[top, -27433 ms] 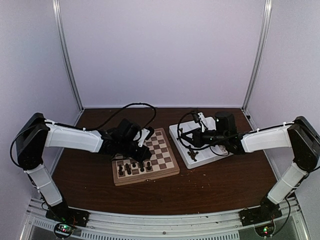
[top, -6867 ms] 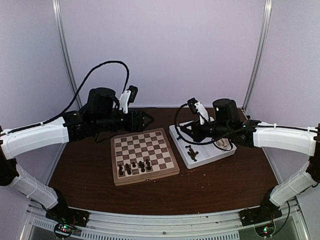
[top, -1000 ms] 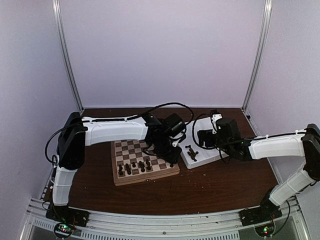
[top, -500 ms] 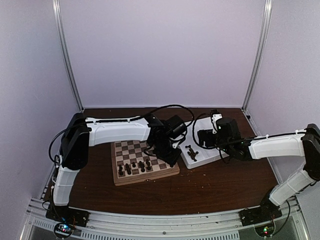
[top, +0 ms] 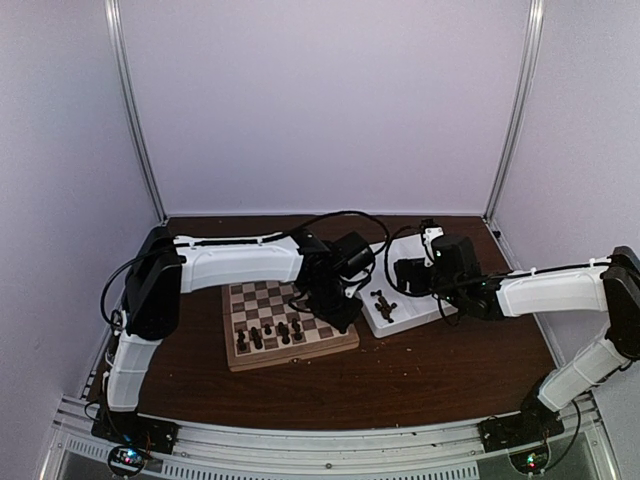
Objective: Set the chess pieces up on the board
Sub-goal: Pick up the chess piece from the chessboard.
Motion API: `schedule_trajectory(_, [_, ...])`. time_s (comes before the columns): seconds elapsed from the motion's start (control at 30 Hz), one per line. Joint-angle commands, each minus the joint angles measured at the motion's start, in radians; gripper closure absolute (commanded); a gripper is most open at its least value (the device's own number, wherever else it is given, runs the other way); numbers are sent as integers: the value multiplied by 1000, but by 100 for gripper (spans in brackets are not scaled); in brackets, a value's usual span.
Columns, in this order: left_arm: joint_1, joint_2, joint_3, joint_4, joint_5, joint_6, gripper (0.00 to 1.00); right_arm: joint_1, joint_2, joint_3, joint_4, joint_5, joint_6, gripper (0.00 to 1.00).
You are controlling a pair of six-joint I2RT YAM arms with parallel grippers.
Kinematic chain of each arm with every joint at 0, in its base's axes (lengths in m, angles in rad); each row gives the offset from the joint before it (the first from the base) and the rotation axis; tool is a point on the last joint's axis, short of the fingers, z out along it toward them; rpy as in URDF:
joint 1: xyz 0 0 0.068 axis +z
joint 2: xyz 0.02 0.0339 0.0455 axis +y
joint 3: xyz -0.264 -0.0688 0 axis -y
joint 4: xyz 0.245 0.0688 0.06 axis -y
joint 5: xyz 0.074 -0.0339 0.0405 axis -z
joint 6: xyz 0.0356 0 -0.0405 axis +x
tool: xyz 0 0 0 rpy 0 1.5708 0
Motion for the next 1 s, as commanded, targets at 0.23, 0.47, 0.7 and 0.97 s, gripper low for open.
schedule_trajectory(0.23, [-5, 2, 60, -38, -33, 27, 87, -11, 6, 20, -3, -10, 10, 4])
schedule_trajectory(0.47, [-5, -106, 50, -43, -14, 33, 89, -14, 5, 21, -7, -13, 9, 4])
schedule_trajectory(0.7, [-5, -284, -77, -42, -22, 18, 89, -16, 7, 21, -6, -23, 13, 3])
schedule_trajectory(0.97, [-5, -486, -275, -62, -11, -34, 89, -18, 7, 19, 2, -31, 16, 4])
